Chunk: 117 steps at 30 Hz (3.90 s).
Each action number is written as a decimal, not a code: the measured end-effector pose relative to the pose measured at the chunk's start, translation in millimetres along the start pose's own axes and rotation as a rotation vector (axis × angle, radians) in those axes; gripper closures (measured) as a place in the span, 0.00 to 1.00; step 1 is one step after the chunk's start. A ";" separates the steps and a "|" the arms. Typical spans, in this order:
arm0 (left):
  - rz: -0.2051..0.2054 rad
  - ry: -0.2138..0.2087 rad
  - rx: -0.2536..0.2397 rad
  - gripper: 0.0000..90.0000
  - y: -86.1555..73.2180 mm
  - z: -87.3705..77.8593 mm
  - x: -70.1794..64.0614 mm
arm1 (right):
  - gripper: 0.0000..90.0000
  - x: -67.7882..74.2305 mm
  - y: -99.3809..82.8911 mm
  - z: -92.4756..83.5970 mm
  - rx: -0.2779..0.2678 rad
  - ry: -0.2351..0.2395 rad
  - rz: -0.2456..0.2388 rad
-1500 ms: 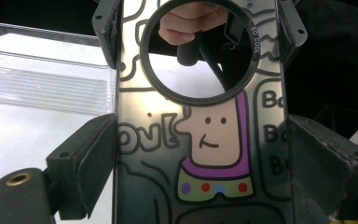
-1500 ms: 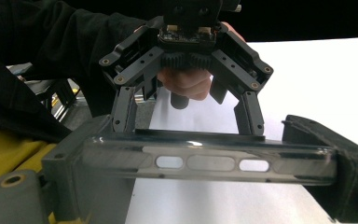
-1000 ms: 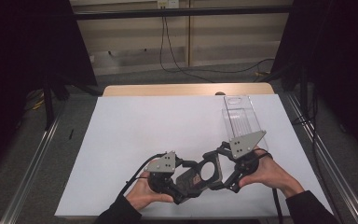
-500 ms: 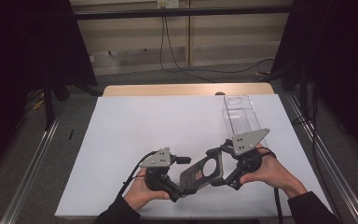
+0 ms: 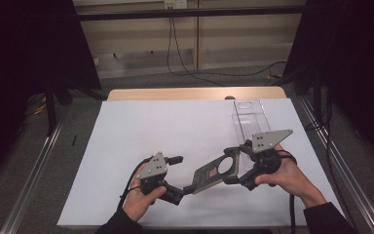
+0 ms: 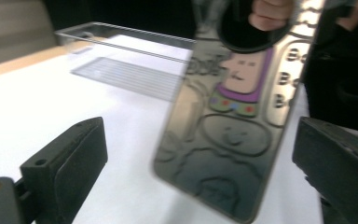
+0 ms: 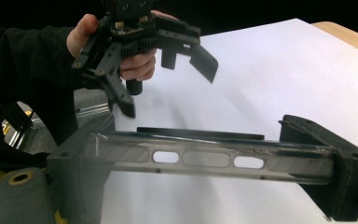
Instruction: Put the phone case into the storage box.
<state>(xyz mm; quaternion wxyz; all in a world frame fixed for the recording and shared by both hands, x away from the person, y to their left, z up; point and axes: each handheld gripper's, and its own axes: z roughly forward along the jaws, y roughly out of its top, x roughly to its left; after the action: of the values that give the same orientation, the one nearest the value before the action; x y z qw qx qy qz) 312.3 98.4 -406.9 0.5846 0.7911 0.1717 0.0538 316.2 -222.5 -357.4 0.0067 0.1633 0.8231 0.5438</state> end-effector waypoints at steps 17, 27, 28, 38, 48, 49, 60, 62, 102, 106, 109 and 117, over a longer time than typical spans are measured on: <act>-0.013 0.275 -0.126 0.03 -21.0 -52.9 2.5 | 0.13 -6.5 0.1 -10.2 -0.027 -0.160 0.070; -0.087 0.409 -0.198 0.03 -37.3 -86.9 14.3 | 0.13 -10.8 -0.6 -20.2 -0.052 -0.224 0.099; -0.094 0.422 -0.199 0.03 -39.7 -89.4 16.6 | 0.13 -11.5 -0.4 -21.7 -0.059 -0.233 0.104; -0.122 0.533 -0.161 0.02 -57.0 -109.6 27.1 | 0.13 -14.4 5.4 -34.4 -0.078 -0.294 0.120; -0.126 0.580 -0.152 0.03 -62.2 -113.5 26.4 | 0.13 -21.3 7.8 -50.7 -0.094 -0.351 0.130; -0.122 0.581 -0.147 0.03 -62.3 -112.6 25.7 | 0.13 -21.7 8.0 -51.5 -0.096 -0.352 0.130; -0.134 0.602 -0.134 0.03 -63.4 -112.6 28.1 | 0.13 -30.3 18.0 -64.5 -0.111 -0.378 0.125; -0.136 0.613 -0.135 0.03 -63.6 -112.7 28.0 | 0.13 -32.9 19.2 -67.7 -0.111 -0.387 0.129; -0.140 0.600 -0.160 0.03 -62.0 -108.9 33.9 | 0.13 -66.7 37.8 -110.2 -0.139 -0.640 0.180; -0.135 0.606 -0.157 0.03 -62.1 -110.3 33.9 | 0.13 -71.3 34.8 -113.9 -0.130 -0.663 0.193; -0.138 0.606 -0.161 0.03 -62.3 -110.4 33.7 | 0.13 -74.9 32.8 -115.1 -0.125 -0.680 0.207; -0.140 0.608 -0.163 0.03 -62.3 -110.1 33.0 | 0.13 -87.2 30.9 -109.8 -0.106 -0.727 0.235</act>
<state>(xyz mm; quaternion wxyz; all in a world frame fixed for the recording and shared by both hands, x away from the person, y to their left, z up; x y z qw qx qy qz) 298.7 225.3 -435.3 0.5704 0.6757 0.3874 0.2608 386.2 -333.7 -299.4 0.2439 0.4381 0.7135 0.4895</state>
